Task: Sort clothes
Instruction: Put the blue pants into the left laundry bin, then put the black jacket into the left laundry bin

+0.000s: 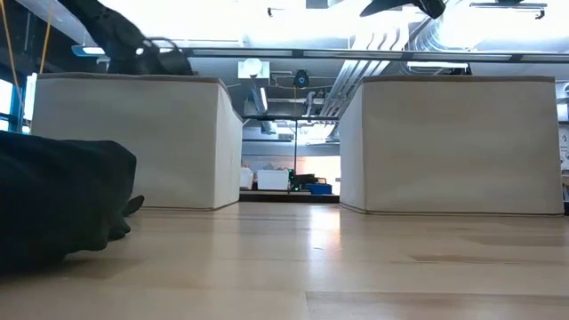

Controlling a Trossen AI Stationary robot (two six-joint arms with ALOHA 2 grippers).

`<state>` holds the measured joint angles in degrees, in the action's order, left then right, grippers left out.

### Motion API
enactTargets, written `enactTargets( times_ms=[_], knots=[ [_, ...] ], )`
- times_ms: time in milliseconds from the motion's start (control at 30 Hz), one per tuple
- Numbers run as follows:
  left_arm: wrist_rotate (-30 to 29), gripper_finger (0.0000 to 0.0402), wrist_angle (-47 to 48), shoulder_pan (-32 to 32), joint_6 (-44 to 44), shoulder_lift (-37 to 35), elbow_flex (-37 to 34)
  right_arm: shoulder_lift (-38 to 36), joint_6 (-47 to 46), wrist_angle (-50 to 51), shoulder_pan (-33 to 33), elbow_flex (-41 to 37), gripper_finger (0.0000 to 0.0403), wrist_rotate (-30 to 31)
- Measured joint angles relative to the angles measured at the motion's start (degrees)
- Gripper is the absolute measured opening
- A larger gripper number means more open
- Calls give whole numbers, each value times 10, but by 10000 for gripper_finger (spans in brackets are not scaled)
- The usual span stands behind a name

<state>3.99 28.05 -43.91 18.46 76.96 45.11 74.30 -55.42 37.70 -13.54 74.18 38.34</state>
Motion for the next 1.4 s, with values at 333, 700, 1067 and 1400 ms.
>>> enactTargets(
  times_ms=[333, 700, 1067, 1400],
  knots=[
    [3, 170, 145, 3, -63, -47, 212, 0, 29, 1, 9, 0, 173, 11],
    [130, 170, 197, 102, -156, -152, 322, 0, 131, -55, 46, 0, 173, 5],
    [132, 170, 354, 316, -206, -228, 323, 0, 197, -97, 93, 0, 173, 4],
    [71, 170, 412, 495, -223, -189, 220, 0, 197, -97, 124, 0, 173, -32]
  ],
)
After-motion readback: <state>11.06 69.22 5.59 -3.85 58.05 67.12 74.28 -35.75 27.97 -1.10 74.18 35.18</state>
